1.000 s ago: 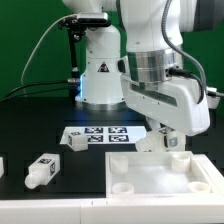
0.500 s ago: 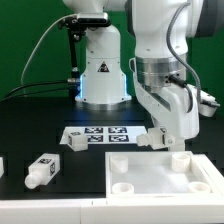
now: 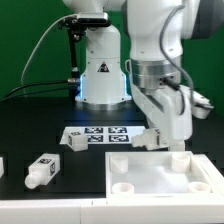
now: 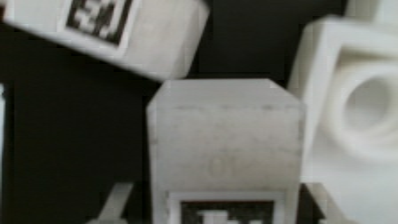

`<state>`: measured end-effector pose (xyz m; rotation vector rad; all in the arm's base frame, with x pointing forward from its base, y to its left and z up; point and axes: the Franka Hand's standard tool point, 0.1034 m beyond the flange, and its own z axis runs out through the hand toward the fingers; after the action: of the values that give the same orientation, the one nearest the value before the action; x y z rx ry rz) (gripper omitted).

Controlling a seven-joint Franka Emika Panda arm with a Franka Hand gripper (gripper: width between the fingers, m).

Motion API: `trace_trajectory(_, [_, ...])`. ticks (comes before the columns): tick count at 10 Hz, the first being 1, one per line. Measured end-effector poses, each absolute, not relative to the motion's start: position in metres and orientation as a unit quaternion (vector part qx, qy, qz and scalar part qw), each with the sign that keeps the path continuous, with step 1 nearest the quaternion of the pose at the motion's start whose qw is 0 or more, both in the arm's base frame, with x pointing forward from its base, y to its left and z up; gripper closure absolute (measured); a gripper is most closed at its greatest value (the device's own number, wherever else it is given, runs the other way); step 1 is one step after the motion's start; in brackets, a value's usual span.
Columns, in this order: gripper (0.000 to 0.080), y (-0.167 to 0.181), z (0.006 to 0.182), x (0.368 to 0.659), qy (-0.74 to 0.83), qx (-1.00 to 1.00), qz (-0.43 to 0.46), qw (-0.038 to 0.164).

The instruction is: Assemble square table

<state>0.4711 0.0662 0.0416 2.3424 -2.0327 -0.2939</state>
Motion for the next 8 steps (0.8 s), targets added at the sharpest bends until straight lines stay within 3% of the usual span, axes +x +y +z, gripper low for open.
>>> trace_trajectory(1, [0.0533, 0.057, 0.042, 0.46, -0.668, 0.736, -0.11, 0.031])
trace_trajectory(8, [0.0533, 0.051, 0.032, 0.45, -0.685, 0.723, -0.088, 0.034])
